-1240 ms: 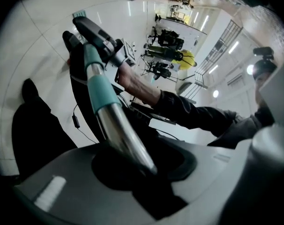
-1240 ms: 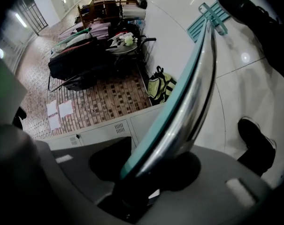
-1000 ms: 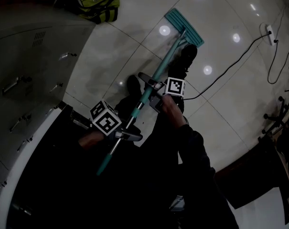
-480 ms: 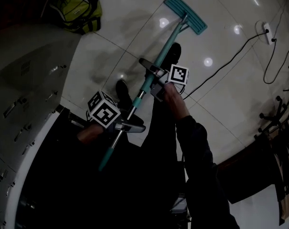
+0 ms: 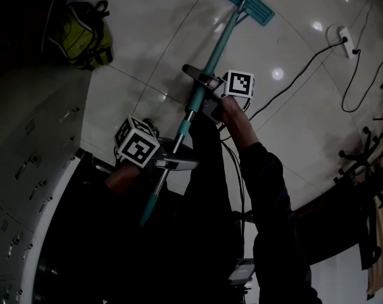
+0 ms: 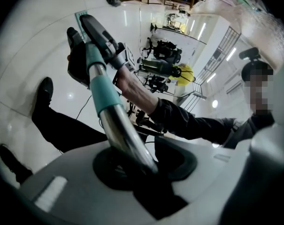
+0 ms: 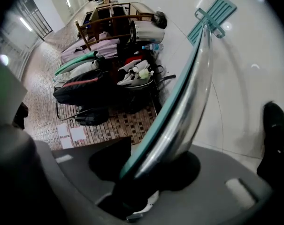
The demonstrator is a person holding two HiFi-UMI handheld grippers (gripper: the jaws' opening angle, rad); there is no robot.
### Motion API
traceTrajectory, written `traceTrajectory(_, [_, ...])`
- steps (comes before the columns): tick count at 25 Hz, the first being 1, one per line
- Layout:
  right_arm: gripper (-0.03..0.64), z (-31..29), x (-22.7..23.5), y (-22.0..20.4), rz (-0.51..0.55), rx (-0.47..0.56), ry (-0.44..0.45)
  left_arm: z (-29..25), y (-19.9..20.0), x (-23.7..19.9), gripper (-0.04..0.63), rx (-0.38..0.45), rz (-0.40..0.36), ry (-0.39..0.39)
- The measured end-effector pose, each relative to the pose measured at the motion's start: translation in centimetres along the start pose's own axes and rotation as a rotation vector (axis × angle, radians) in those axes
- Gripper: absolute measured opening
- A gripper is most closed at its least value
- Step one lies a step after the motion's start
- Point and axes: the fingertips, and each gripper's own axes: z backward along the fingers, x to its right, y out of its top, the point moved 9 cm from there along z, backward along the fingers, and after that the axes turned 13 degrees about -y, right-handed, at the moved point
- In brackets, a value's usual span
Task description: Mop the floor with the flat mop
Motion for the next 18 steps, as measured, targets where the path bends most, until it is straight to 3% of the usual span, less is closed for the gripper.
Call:
traceTrajectory(11, [0.163, 2.5, 0.3, 14.4, 0.045, 0.074, -0.086, -2.2, 13.6, -1.0, 0.126, -0.020, -0.064, 0.017])
traceTrajectory(15, [0.163, 2.5, -0.6, 14.3, 0.076, 0.087, -0.055, -2.2, 13.2, -0.1, 0.127, -0.028, -0.085, 0.007])
traceTrajectory(18, [0.163, 1.6, -1.1, 10.5, 0.119, 0.085, -0.043, -1.1, 8.9, -0.4, 0.126, -0.051, -0.084, 0.031])
